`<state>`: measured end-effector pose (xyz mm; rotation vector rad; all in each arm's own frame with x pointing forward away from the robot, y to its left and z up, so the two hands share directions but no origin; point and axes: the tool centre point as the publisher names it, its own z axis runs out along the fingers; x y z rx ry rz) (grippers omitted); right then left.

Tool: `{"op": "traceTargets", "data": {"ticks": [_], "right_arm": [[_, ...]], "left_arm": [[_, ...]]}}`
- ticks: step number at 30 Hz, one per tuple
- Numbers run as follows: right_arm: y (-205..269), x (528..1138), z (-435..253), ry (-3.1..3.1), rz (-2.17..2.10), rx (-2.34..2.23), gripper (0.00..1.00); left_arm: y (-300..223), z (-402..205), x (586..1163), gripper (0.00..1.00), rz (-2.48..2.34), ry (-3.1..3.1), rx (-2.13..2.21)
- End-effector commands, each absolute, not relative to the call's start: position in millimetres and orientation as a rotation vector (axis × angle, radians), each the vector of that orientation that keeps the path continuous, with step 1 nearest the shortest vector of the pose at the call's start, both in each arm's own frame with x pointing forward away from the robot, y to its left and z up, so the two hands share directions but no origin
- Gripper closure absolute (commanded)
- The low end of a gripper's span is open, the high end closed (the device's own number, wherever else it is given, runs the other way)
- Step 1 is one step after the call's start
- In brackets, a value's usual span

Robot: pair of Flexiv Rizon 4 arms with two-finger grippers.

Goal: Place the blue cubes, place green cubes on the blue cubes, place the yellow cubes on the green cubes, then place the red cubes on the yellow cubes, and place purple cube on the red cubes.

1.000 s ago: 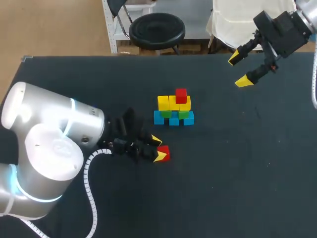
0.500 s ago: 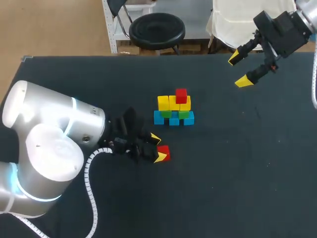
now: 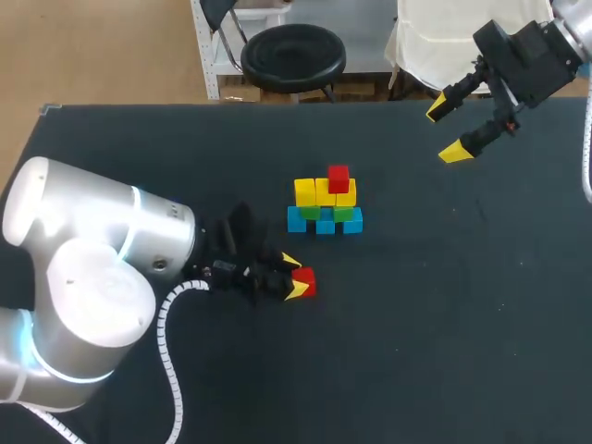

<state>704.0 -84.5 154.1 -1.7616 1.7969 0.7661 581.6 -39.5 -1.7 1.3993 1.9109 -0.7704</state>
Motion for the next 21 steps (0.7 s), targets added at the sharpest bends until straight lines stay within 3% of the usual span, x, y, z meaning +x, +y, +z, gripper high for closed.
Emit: {"op": "traceTargets", "data": {"ticks": [1,3,4,21], "right_arm": [[-84.4,703.7,153.9,1.797,0.765,-1.761,0.00],[-84.4,703.7,153.9,1.797,0.765,-1.761,0.00],[-84.4,703.7,153.9,1.797,0.765,-1.761,0.00],[-84.4,703.7,153.9,1.797,0.765,-1.761,0.00]], "left_arm": [[-39.1,0.3,578.7,0.70,-0.758,1.900,1.397],[-39.6,1.2,578.1,0.95,-0.757,1.896,1.403],[-39.7,1.5,577.8,1.00,-0.753,1.893,1.408],[-42.4,40.3,579.0,1.00,-0.663,1.840,1.563]]}}
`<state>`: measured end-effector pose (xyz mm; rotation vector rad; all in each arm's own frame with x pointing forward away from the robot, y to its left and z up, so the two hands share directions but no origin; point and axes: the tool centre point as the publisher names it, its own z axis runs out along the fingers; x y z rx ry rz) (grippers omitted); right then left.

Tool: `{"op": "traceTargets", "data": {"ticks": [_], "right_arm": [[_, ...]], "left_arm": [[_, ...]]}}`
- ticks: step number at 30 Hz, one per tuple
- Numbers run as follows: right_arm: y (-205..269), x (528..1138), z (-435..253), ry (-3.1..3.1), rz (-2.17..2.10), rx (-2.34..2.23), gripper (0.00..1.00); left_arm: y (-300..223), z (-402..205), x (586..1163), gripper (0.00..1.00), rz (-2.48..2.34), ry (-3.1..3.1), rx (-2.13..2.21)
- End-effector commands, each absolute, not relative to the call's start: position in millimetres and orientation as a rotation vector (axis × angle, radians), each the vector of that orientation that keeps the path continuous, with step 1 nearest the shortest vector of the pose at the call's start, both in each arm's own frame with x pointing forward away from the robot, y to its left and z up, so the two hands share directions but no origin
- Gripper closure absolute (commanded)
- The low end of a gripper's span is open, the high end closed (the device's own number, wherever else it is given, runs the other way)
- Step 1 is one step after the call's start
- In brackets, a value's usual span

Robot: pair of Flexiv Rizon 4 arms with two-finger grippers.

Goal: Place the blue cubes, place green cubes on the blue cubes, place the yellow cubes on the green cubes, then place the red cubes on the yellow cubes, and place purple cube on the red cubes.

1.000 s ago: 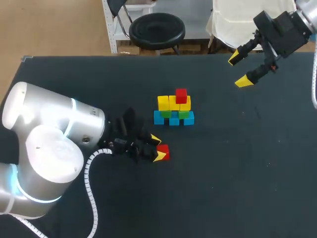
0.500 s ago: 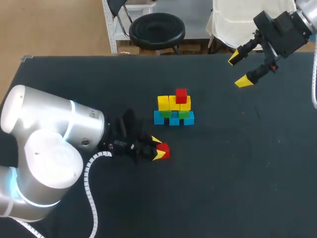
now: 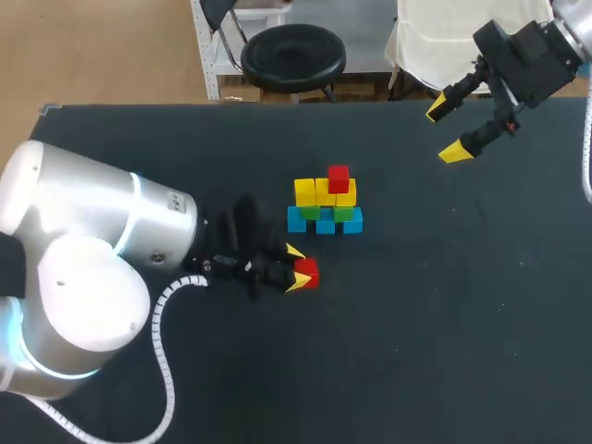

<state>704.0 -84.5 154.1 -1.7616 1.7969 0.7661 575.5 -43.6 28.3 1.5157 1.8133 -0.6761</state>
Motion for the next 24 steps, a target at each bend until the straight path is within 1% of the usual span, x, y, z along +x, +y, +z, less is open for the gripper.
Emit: {"op": "traceTargets", "data": {"ticks": [1,6,24], "right_arm": [[-84.4,703.7,153.9,1.797,0.765,-1.761,0.00],[-84.4,703.7,153.9,1.797,0.765,-1.761,0.00],[-84.4,703.7,153.9,1.797,0.765,-1.761,0.00]], "left_arm": [[-43.0,42.6,579.6,1.00,-0.674,1.831,1.569],[-45.9,50.5,583.9,1.00,-0.706,1.828,1.605],[-45.9,50.5,583.9,1.00,-0.706,1.828,1.605]]}}
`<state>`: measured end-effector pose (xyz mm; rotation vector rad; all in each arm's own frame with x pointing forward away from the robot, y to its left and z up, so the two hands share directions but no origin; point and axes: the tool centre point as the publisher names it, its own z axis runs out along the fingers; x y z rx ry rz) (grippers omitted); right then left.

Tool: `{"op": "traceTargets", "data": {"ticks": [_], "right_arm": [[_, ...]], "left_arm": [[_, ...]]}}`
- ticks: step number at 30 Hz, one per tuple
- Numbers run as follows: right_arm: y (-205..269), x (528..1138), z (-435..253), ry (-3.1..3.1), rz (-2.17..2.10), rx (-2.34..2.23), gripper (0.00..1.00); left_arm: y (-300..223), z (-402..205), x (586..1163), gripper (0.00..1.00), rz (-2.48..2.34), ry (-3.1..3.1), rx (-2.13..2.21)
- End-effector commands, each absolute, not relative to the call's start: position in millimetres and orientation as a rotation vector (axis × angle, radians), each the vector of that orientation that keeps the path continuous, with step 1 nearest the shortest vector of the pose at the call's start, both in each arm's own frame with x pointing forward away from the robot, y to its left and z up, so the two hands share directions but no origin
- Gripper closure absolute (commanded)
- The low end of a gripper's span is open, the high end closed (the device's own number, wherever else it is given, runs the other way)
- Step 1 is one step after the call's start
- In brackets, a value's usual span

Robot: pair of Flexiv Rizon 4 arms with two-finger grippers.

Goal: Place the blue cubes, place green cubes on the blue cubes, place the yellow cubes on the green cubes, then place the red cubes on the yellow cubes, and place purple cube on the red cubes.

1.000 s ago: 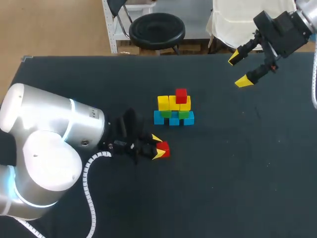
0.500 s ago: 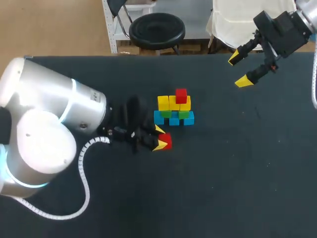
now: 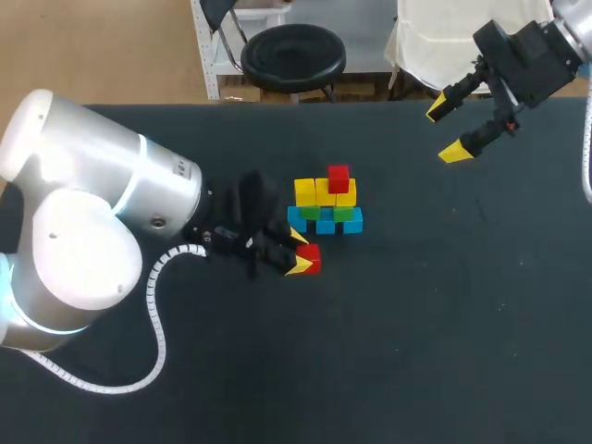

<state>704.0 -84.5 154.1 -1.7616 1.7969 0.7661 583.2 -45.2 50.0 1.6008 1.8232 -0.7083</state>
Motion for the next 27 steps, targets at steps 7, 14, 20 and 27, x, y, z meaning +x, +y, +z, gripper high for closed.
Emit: {"op": "traceTargets", "data": {"ticks": [7,14,20,27], "right_arm": [[-84.4,703.7,153.9,1.797,0.765,-1.761,0.00],[-84.4,703.7,153.9,1.797,0.765,-1.761,0.00],[-84.4,703.7,153.9,1.797,0.765,-1.761,0.00],[-84.4,703.7,153.9,1.797,0.765,-1.761,0.00]], "left_arm": [[-45.9,50.5,583.9,1.00,-0.706,1.828,1.605],[-40.6,76.5,599.0,1.00,-0.592,1.801,1.576],[-31.7,83.0,612.4,1.00,-0.549,1.848,1.560],[-26.2,98.3,635.6,1.00,-0.536,1.865,1.465]]}}
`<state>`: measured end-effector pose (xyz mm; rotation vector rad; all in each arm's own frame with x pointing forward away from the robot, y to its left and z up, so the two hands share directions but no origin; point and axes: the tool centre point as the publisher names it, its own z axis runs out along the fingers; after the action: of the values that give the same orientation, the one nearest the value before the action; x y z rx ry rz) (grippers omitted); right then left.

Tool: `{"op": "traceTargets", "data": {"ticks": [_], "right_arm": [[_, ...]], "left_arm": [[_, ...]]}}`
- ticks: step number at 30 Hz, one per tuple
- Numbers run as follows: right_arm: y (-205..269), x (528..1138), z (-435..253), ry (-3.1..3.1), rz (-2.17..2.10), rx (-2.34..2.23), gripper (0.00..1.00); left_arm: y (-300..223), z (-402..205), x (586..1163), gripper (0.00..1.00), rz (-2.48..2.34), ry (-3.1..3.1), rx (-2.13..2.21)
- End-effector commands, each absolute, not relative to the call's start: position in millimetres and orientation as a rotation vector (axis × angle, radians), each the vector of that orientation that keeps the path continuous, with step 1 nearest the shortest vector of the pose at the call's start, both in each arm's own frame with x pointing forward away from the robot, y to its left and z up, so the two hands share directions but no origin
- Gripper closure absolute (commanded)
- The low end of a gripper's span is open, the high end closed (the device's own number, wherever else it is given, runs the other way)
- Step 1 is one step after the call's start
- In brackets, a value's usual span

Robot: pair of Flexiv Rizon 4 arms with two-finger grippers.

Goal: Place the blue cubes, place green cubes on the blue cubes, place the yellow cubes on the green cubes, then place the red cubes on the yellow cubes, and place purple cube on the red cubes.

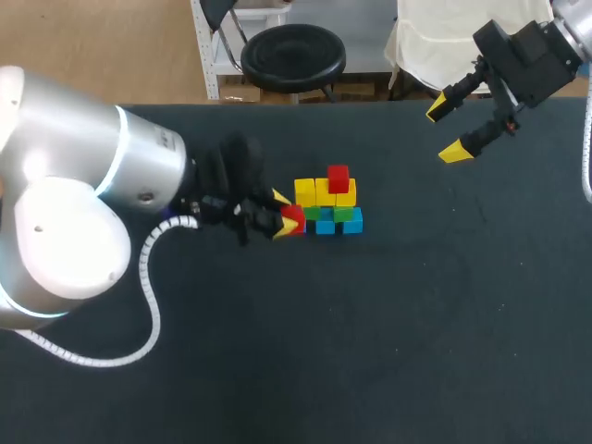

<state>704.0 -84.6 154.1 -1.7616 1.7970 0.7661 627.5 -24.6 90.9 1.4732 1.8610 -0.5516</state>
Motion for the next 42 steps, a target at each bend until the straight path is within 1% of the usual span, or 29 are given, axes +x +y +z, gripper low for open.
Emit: {"op": "traceTargets", "data": {"ticks": [1,7,42], "right_arm": [[-84.4,703.7,153.9,1.797,0.765,-1.761,0.00],[-84.4,703.7,153.9,1.797,0.765,-1.761,0.00],[-84.4,703.7,153.9,1.797,0.765,-1.761,0.00]], "left_arm": [[-26.0,101.3,638.8,1.00,-0.530,1.856,1.459],[-26.2,108.9,670.8,1.00,-0.479,1.895,1.404],[-26.2,108.9,670.8,1.00,-0.479,1.895,1.404]]}}
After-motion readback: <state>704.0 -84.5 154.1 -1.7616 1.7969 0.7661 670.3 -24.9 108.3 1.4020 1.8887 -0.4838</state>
